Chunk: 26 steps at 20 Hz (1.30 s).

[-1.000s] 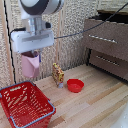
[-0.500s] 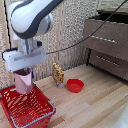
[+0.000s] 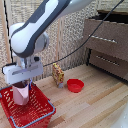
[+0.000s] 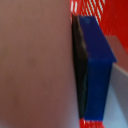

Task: Move your gripper towards the pink mug and hold it gently. Lift the pink mug from the surface. Position it above the basket, lowering it gently until it is placed inside. Release the grip on the pink mug, completing the task.

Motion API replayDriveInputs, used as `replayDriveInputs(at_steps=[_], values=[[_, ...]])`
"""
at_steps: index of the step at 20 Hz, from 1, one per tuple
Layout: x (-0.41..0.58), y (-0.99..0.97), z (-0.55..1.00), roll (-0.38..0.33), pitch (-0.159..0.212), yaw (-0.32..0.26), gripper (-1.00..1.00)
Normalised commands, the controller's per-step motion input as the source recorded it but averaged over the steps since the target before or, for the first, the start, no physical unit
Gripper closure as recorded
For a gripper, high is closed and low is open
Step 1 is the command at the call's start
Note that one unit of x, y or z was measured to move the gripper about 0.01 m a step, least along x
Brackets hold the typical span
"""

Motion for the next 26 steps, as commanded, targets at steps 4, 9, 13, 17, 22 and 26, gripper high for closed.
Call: replayDriveInputs(at_steps=[4,9,13,17,22,26], values=[[0.162,0.2,-0.4,-0.028,0.03,0.0,1.0],[0.098,0.23,-0.27,-0.046,0.036,0.0,-1.0],[0.0,0.21,-0.09,-0.026,0.001,-0.018,-1.0],[0.0,0.15,0.0,-0.017,0.0,-0.039,-1.0],[0.057,-0.03,0.5,0.001,0.031,-0.006,-1.0],[0.099,-0.03,0.93,0.005,0.039,0.0,-1.0]])
